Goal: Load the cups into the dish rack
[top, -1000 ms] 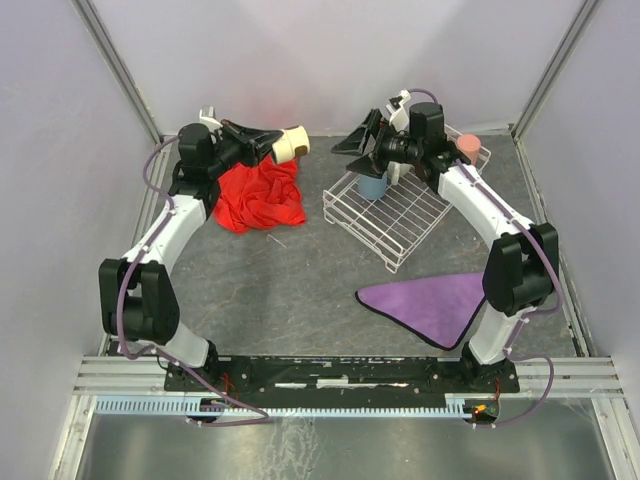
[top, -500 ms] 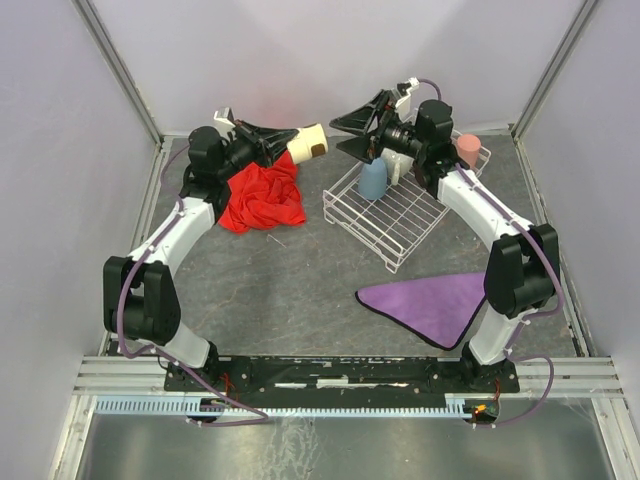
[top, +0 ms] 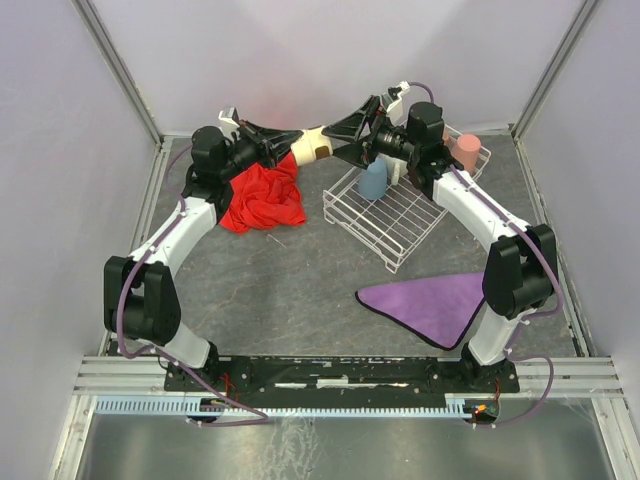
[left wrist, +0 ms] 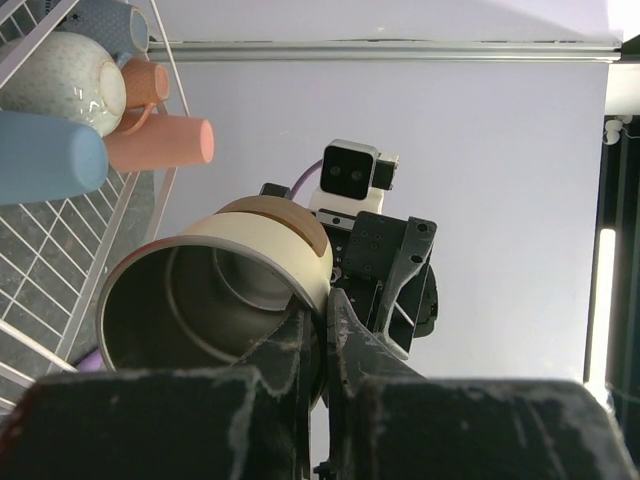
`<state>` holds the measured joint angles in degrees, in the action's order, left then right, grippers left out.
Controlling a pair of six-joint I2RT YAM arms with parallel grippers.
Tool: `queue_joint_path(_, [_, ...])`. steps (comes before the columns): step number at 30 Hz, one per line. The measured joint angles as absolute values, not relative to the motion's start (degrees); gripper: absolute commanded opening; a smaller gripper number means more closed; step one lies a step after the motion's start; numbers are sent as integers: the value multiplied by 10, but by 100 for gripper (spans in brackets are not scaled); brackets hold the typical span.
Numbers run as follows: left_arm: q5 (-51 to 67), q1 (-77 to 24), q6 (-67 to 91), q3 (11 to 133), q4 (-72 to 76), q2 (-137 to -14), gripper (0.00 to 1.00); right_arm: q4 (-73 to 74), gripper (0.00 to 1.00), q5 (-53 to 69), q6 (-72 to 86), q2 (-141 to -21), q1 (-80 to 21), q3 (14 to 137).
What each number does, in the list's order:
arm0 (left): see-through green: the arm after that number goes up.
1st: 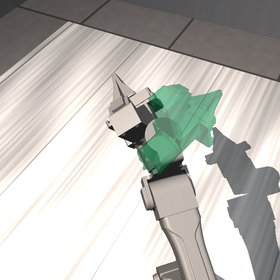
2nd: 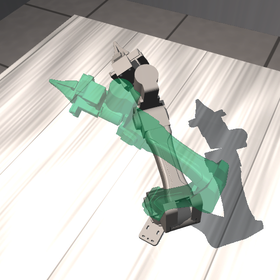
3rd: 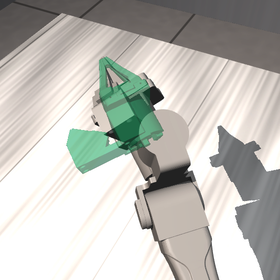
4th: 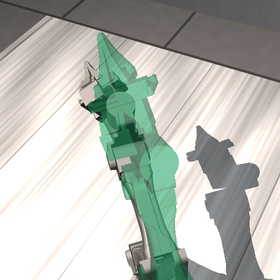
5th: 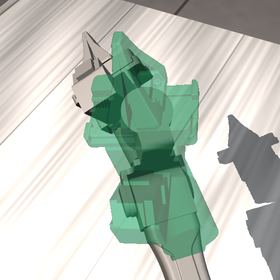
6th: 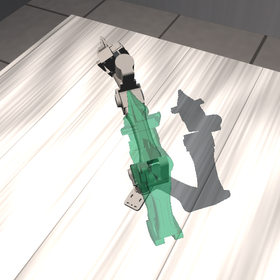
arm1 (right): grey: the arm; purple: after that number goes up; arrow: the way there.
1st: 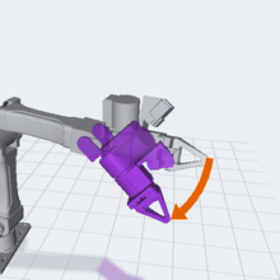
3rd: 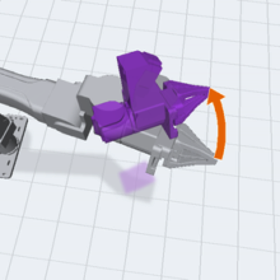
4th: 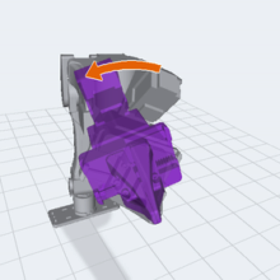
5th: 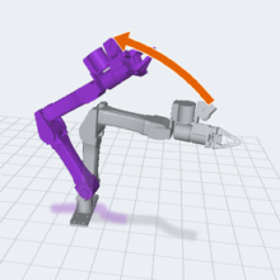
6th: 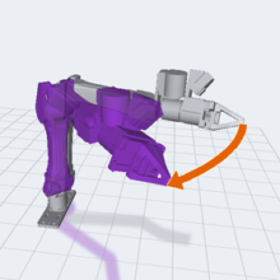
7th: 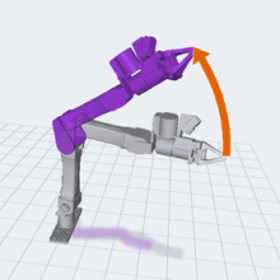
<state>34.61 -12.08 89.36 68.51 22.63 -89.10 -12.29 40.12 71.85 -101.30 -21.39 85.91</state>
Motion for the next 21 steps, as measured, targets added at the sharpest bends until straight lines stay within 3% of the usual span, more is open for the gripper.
queue_joint_path(21, [346, -124, 941, 685, 234, -889, 3, -126, 100, 390, 716, -1024, -218, 859])
